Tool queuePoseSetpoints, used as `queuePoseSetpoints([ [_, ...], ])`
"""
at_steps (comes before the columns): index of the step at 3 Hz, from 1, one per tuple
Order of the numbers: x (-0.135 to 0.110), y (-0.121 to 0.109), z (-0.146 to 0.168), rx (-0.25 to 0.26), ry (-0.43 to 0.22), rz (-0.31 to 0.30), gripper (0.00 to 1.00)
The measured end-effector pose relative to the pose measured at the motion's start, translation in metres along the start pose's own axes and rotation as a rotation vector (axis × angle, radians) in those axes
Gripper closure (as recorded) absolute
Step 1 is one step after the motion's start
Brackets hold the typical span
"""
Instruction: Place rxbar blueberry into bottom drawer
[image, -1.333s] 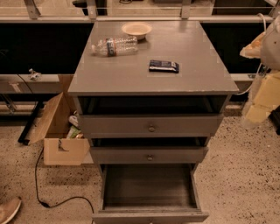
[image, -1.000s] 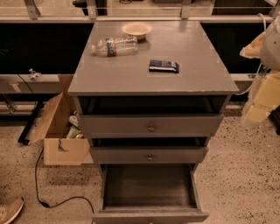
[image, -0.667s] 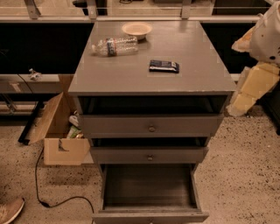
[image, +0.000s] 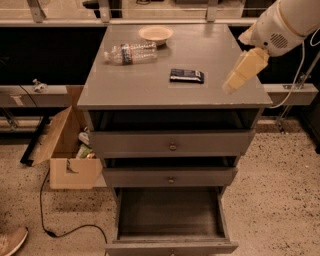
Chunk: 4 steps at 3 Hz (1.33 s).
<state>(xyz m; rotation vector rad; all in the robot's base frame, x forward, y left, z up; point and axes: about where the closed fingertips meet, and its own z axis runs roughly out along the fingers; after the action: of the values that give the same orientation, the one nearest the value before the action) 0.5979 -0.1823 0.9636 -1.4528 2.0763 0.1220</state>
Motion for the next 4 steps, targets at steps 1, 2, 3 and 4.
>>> queuePoseSetpoints([
  [1,-0.015,-0.031,0.053,-0.039,-0.088,0.080,0.00],
  [2,-0.015,-0.032,0.060,-0.041,-0.093,0.085,0.00],
  [3,-0.020,-0.049,0.084,-0.013,-0.129,0.089,0.00],
  [4,-0.019,-0.072,0.124,0.022,-0.163,0.128,0.00],
])
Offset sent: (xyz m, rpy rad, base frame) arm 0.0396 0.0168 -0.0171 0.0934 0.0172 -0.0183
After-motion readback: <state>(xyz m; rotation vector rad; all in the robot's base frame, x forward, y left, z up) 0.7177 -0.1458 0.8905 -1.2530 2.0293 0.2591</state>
